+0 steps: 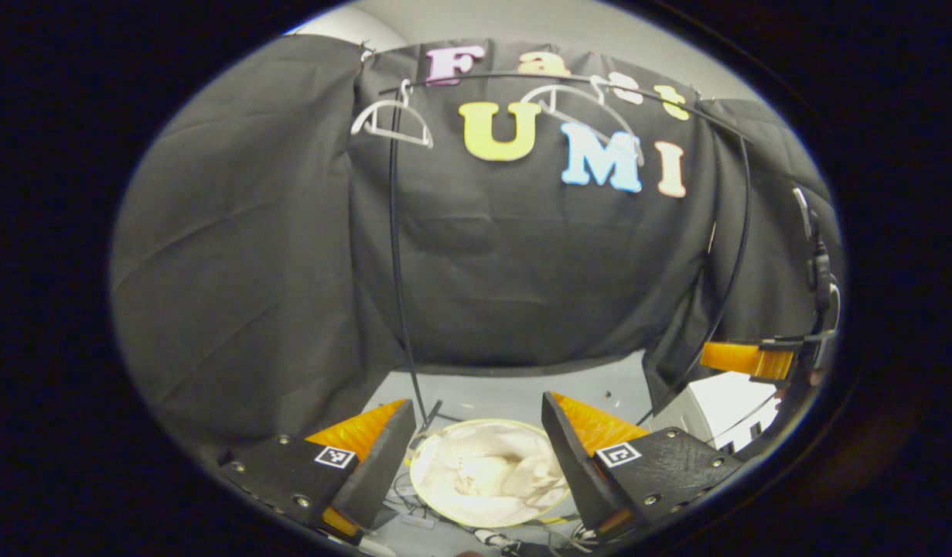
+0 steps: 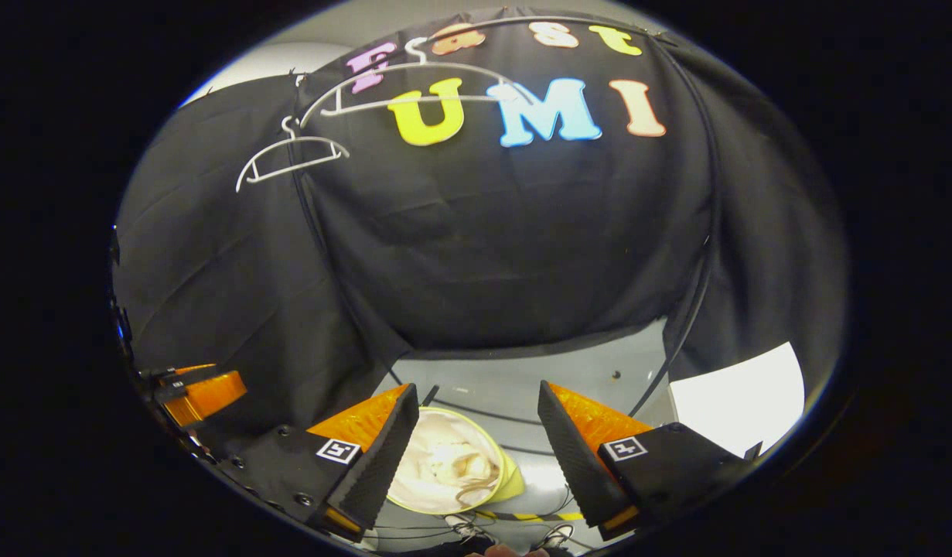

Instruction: Grasp the clothes on the hanger with both hands and then place them into the laundry hamper below.

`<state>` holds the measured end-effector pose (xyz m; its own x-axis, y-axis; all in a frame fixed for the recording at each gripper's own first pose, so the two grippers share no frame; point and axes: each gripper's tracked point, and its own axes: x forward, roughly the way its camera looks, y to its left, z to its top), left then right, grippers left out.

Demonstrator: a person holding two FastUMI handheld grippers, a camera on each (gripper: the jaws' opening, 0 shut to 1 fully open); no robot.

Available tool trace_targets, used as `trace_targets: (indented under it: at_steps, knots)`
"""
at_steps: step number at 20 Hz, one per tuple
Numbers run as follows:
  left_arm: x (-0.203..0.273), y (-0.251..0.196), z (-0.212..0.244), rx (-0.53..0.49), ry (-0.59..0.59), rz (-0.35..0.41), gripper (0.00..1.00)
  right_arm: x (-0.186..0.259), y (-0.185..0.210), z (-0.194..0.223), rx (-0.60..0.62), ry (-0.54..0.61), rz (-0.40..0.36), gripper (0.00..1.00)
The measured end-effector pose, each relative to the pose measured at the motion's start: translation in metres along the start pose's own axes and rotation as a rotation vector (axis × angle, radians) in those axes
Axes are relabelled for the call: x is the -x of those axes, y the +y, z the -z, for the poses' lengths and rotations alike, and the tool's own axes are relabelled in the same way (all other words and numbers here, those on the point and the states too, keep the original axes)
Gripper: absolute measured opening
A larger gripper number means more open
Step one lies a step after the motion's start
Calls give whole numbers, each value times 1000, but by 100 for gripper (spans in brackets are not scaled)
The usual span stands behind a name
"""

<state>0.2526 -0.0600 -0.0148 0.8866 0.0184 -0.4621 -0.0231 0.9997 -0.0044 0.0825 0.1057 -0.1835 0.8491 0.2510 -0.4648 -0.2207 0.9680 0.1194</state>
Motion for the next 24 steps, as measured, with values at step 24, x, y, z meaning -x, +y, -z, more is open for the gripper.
trace_targets:
  at_steps: [24]
  knots:
    - [212,-127,-204,68,-556,-46,96,170,-158,-147,31,-513,246,98]
